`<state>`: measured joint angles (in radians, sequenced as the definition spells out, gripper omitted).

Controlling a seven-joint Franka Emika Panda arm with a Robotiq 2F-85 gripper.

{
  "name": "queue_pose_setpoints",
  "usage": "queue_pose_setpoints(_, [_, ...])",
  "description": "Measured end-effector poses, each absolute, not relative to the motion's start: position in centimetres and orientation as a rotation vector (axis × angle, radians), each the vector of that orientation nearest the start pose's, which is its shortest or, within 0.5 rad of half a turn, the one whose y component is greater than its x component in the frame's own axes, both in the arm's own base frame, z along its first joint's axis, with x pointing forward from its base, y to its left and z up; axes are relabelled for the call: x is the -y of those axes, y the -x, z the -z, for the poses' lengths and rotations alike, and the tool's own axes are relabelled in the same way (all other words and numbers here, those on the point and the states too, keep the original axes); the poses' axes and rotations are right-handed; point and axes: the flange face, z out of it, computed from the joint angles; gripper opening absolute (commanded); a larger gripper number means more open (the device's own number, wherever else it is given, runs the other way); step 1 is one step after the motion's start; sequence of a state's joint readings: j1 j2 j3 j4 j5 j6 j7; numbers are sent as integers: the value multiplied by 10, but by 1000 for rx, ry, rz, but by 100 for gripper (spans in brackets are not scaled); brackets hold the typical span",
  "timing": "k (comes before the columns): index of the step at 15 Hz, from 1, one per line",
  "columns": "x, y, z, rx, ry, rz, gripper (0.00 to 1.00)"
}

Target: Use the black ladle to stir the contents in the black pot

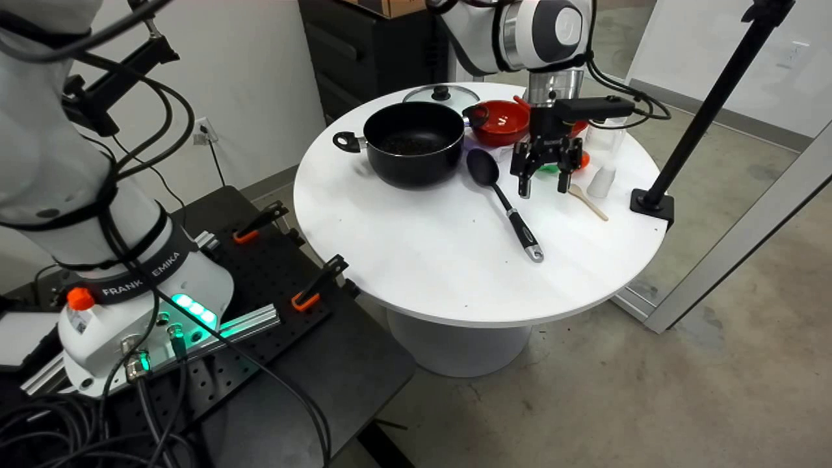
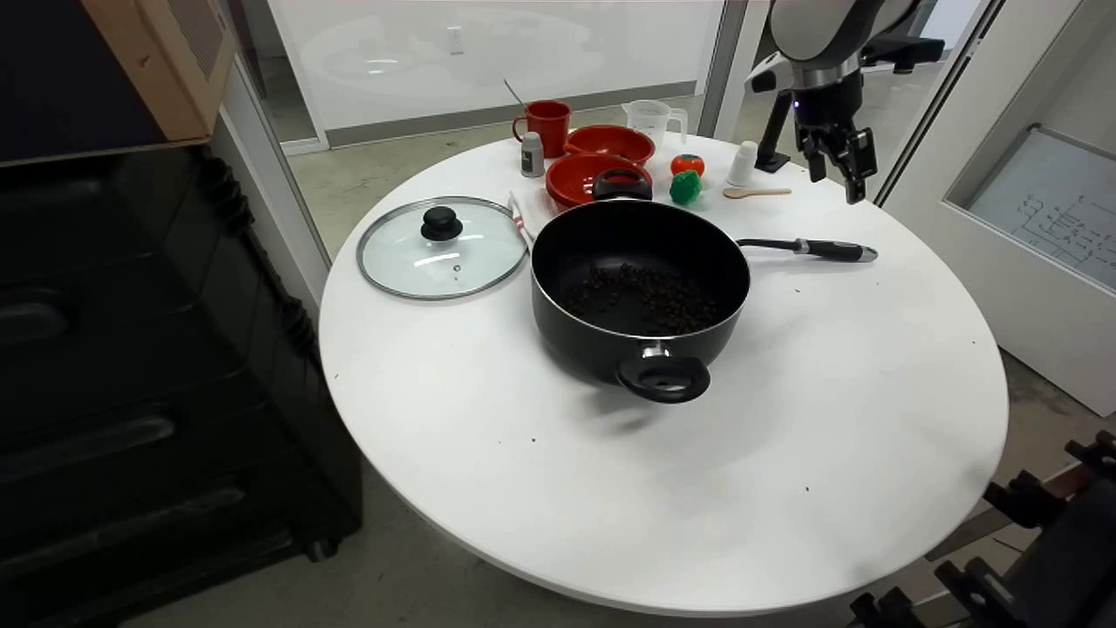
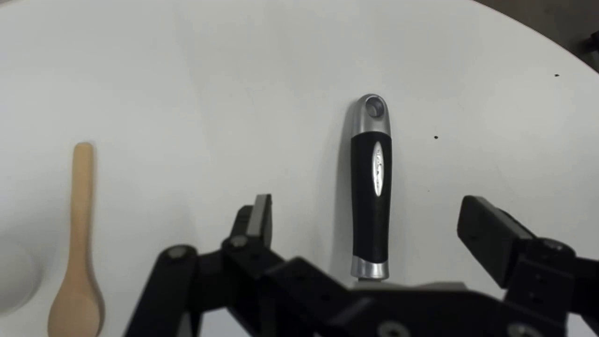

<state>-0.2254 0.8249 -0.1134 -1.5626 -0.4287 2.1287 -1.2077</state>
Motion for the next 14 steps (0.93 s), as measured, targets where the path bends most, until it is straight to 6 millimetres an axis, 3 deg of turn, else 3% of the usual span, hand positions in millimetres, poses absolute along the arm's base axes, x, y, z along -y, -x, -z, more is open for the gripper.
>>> queue_pose_setpoints(6, [241,-608,-135,1699,2620,-708,100])
queue_pose_setpoints(14, [272,-565,-128,1774,2561,-580,100])
